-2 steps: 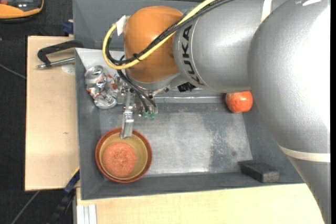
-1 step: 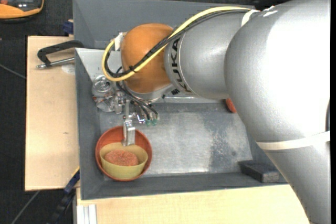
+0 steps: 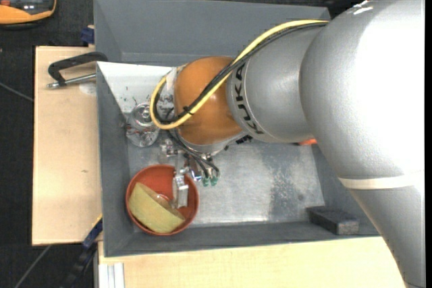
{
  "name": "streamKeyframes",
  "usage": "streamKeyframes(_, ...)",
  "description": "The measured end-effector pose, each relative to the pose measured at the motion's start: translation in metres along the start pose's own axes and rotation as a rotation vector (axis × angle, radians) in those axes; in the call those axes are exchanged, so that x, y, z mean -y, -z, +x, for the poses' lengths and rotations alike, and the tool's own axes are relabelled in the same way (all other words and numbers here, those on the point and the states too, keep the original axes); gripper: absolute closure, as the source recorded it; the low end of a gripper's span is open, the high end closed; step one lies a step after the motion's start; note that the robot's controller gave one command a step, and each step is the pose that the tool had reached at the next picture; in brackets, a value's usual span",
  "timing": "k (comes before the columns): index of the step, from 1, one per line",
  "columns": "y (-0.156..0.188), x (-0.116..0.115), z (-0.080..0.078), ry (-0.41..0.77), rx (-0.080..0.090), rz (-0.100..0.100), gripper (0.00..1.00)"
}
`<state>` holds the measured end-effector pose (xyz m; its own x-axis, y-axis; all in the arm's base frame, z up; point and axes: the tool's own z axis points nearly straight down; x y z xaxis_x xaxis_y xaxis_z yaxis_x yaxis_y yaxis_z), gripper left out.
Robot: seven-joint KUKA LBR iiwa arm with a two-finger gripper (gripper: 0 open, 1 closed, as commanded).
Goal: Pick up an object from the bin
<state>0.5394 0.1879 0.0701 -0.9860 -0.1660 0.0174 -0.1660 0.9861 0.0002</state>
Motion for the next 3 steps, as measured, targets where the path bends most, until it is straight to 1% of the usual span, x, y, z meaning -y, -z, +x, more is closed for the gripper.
streamKeyframes(1,0.0028,-0.0022,-0.0034,0.001,0.008,-0.004,1.00)
streamKeyframes(3,0.0028,-0.0020,-0.0036,0.000,0.008,-0.004,1.00)
